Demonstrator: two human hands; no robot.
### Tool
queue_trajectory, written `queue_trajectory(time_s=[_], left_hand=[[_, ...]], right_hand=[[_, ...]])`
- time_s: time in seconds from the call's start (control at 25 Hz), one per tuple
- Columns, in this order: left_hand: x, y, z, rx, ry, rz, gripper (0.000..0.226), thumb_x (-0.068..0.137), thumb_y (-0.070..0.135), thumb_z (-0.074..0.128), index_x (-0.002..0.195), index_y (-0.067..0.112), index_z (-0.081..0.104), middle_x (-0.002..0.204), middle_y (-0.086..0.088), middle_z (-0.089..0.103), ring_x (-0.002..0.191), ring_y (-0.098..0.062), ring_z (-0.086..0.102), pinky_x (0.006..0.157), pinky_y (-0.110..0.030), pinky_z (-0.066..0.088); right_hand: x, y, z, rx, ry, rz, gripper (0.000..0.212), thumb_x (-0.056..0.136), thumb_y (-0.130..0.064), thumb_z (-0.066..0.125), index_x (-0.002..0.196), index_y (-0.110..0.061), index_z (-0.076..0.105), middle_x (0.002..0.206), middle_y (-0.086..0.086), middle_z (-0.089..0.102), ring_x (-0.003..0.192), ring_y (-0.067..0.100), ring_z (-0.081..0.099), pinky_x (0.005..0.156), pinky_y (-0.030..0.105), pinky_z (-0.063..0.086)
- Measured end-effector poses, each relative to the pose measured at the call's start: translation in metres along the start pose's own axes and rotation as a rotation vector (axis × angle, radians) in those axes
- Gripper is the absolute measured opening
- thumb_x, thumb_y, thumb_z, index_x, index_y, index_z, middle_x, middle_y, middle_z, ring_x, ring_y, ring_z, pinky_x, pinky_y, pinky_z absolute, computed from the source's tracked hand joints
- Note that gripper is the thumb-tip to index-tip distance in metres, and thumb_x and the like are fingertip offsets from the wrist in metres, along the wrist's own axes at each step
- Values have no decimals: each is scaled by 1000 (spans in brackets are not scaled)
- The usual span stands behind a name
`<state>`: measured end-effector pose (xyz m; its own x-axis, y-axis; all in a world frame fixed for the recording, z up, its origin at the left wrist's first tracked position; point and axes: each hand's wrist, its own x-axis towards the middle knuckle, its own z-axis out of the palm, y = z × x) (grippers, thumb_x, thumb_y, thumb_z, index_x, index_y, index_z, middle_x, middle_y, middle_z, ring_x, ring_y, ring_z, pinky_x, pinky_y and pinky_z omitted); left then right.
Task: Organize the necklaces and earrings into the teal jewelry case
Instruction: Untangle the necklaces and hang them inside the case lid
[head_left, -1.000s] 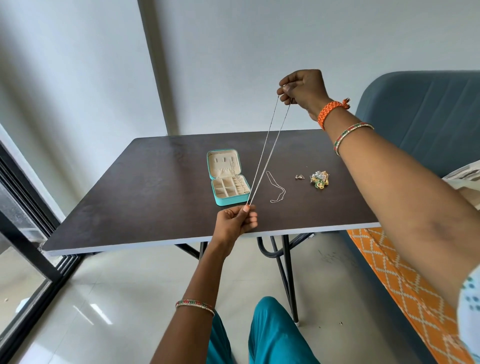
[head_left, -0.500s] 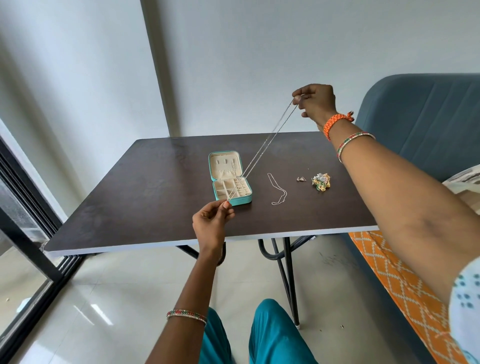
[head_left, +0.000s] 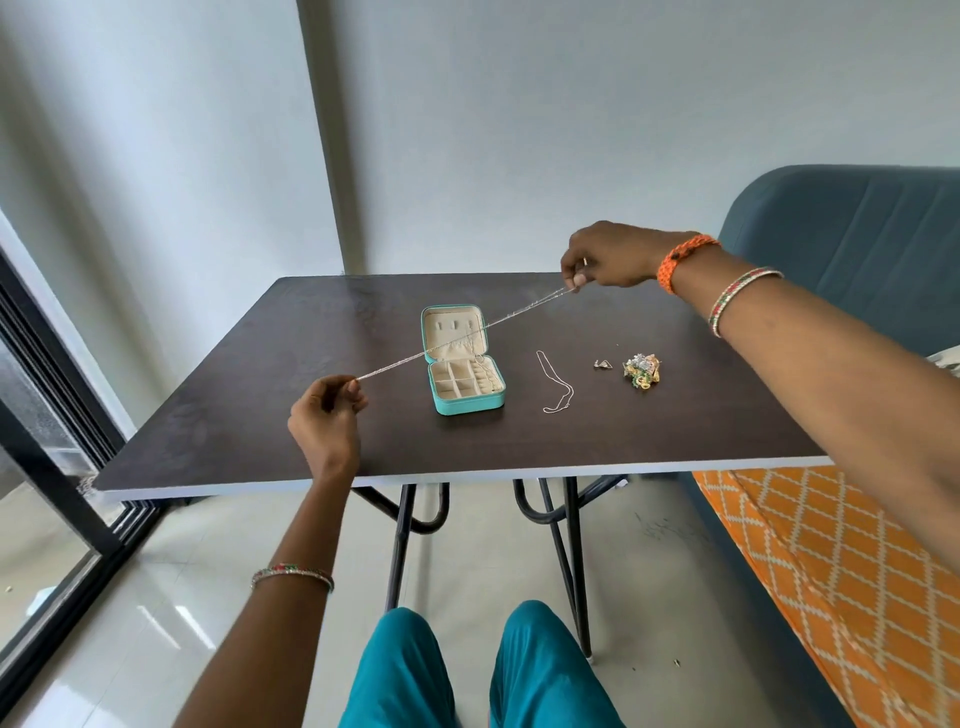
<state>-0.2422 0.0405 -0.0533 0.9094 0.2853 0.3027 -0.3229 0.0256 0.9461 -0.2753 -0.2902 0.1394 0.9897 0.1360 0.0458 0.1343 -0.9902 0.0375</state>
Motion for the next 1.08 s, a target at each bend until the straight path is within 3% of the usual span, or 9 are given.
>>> queue_trajectory(time_s=[0.08, 0.2, 0.32, 0.36, 0.44, 0.64, 0.84, 0.96, 1.08], left_hand=[[0, 10, -2, 100, -65, 126, 9, 87, 1, 62, 90, 0, 70, 73, -8, 65, 55, 0, 60, 65, -20, 56], [-16, 17, -1, 330, -275, 513, 13, 87, 11, 63, 94, 5, 73, 80, -2, 69, 66, -14, 65, 67, -28, 54], [-46, 7, 7, 553, -586, 849, 23, 91, 25, 55, 94, 8, 71, 83, -6, 69, 70, -22, 64, 57, -29, 52], [-55, 4, 12, 606, -661, 916, 25, 91, 26, 52, 94, 8, 69, 83, -6, 67, 72, -24, 62, 55, -29, 51], [-72, -1, 29, 690, -774, 995, 16, 90, 21, 55, 93, 9, 66, 84, -6, 64, 75, -25, 59, 51, -31, 50], [-93, -1, 69, 892, -900, 852, 4, 89, 6, 55, 91, 9, 58, 96, -8, 55, 93, -26, 51, 56, -37, 45], [-91, -4, 93, 938, -754, 587, 22, 95, 23, 52, 87, 8, 66, 87, -6, 60, 85, -23, 53, 58, -34, 43], [-92, -5, 100, 1024, -709, 730, 13, 75, 19, 77, 70, 14, 66, 69, -1, 58, 68, -20, 56, 42, -27, 37], [-94, -8, 104, 1172, -736, 813, 27, 54, 8, 85, 75, 13, 68, 72, -1, 59, 68, -19, 57, 45, -25, 42]], right_hand=[[5, 6, 11, -68, 56, 109, 15, 91, -8, 52, 91, -8, 68, 102, 12, 63, 96, 30, 59, 78, 34, 46], [11, 19, 29, 16, 158, 276, 33, 95, -22, 43, 90, 3, 63, 117, 23, 60, 100, 40, 58, 89, 42, 49], [20, 30, 46, 243, 310, 354, 47, 97, -26, 45, 56, -3, 50, 90, 24, 65, 85, 35, 56, 81, 34, 46], [24, 34, 51, 323, 377, 378, 46, 96, -22, 48, 55, -2, 53, 80, 22, 65, 87, 34, 55, 81, 33, 46], [36, 40, 60, 413, 461, 416, 29, 91, -13, 54, 72, 4, 69, 90, 20, 70, 106, 34, 56, 91, 34, 47], [77, 42, 89, 436, 504, 486, 18, 83, 2, 57, 95, -1, 70, 111, 14, 63, 114, 28, 51, 89, 26, 45], [130, 52, 129, 374, 349, 450, 24, 82, 7, 52, 96, -1, 70, 113, 17, 63, 100, 30, 63, 86, 27, 51], [156, 49, 149, 363, 286, 368, 23, 82, 11, 53, 94, 4, 71, 104, 18, 69, 101, 27, 64, 87, 28, 50], [179, 45, 170, 313, 220, 290, 24, 80, 12, 55, 93, 3, 73, 100, 17, 71, 100, 25, 64, 89, 25, 49]])
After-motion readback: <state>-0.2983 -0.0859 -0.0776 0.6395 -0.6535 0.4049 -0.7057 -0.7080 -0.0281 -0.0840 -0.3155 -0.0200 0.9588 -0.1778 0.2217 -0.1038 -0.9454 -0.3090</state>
